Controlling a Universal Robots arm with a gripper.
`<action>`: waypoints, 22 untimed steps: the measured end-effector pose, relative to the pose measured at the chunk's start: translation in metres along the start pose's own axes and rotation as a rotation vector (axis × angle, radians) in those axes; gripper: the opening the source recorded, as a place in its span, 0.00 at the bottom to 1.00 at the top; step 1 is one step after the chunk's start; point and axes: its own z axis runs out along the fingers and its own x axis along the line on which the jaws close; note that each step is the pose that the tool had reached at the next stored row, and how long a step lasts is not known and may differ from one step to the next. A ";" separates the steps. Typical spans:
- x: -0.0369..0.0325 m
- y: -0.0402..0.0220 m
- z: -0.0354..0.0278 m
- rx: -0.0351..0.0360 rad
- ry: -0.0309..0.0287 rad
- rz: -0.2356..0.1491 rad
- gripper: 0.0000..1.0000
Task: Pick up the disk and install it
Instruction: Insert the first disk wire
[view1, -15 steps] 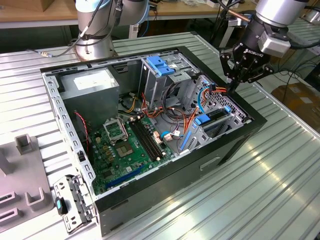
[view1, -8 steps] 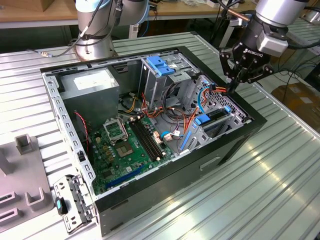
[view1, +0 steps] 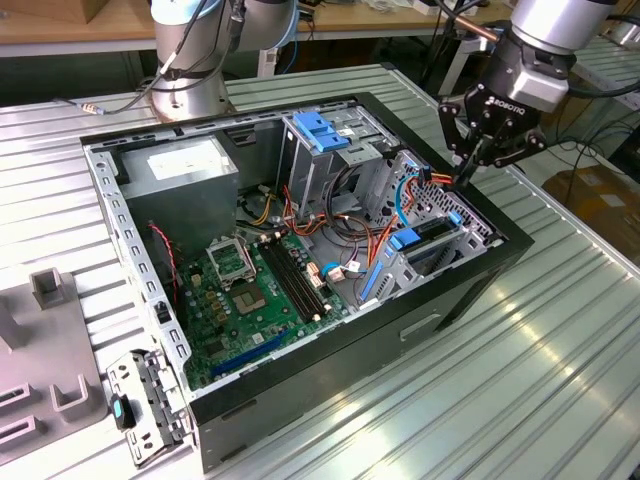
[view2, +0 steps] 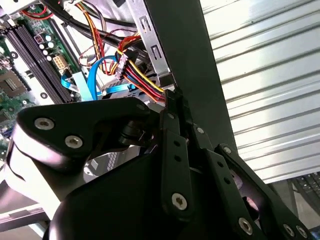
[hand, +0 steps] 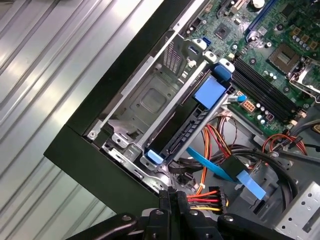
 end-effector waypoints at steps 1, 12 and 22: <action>-0.0001 0.0001 0.0000 0.0000 -0.0001 0.007 0.17; -0.0025 0.0032 0.0001 -0.0006 -0.0009 0.068 0.17; -0.0053 0.0069 0.0002 -0.0014 -0.0024 0.178 0.17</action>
